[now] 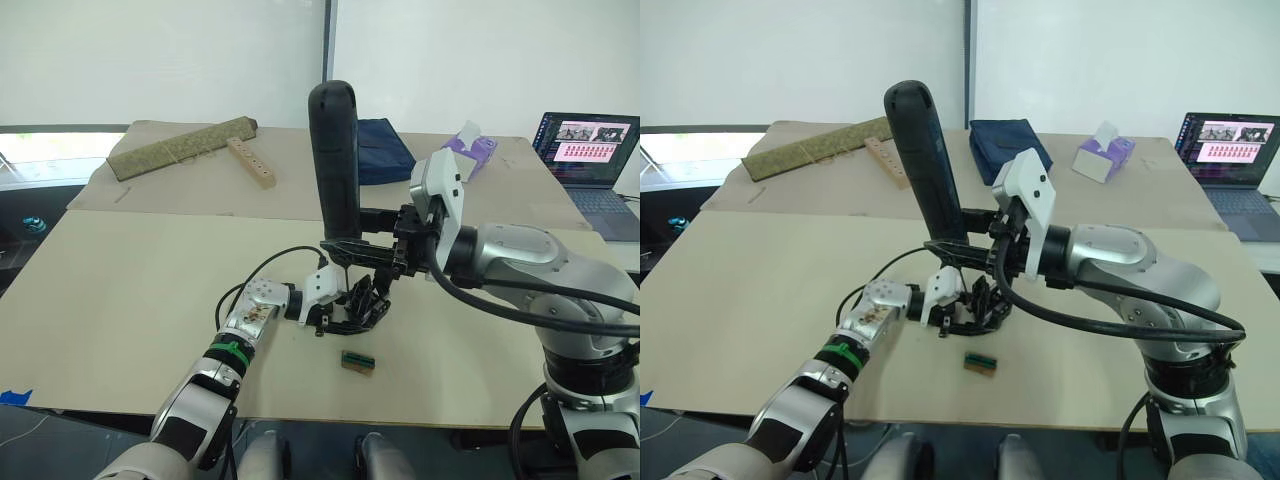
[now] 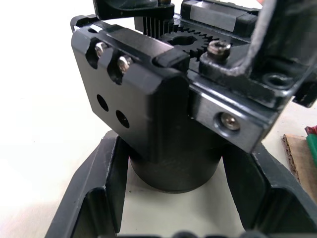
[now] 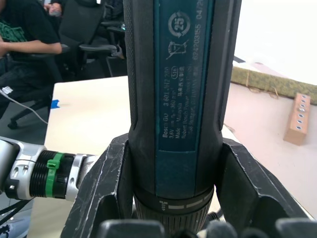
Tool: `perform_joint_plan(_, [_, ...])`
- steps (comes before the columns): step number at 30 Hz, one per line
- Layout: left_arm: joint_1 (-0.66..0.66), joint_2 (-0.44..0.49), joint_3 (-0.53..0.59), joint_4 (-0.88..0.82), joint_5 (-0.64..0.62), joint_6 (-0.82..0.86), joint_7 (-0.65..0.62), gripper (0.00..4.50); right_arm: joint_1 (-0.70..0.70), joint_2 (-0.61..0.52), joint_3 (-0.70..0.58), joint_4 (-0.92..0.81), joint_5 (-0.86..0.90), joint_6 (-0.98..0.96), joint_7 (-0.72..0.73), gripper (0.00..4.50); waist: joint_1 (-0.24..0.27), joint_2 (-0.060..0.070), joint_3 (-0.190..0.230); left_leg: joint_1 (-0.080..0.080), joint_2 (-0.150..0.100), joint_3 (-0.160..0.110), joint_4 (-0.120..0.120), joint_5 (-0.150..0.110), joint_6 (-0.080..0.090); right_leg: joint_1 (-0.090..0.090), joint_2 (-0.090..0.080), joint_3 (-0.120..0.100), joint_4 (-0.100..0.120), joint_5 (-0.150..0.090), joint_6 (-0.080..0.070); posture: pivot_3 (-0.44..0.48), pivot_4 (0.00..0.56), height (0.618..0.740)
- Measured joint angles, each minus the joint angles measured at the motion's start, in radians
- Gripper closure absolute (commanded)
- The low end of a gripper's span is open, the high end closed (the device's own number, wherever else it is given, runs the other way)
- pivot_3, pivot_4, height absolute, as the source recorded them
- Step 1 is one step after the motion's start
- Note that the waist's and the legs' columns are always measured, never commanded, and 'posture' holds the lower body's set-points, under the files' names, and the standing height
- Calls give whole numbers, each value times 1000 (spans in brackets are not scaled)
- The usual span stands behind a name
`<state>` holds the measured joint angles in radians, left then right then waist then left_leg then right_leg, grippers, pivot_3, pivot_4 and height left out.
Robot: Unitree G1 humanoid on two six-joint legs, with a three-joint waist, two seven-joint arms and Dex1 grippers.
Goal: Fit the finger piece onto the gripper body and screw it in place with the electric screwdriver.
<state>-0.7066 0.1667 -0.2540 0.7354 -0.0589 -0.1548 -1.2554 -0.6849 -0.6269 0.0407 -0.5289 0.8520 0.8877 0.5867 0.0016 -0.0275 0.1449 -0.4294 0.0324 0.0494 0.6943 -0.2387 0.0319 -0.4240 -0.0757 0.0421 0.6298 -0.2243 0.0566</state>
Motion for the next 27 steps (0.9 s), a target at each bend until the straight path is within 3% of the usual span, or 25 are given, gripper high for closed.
perform_joint_plan(27, [0,-1,-1,-1,0,-1,-2,2233,0,11,-12,0,2,7,3,2590,0,0,0,0,0,0,0,0,0,0,0,0,0,0,0,0,150,738])
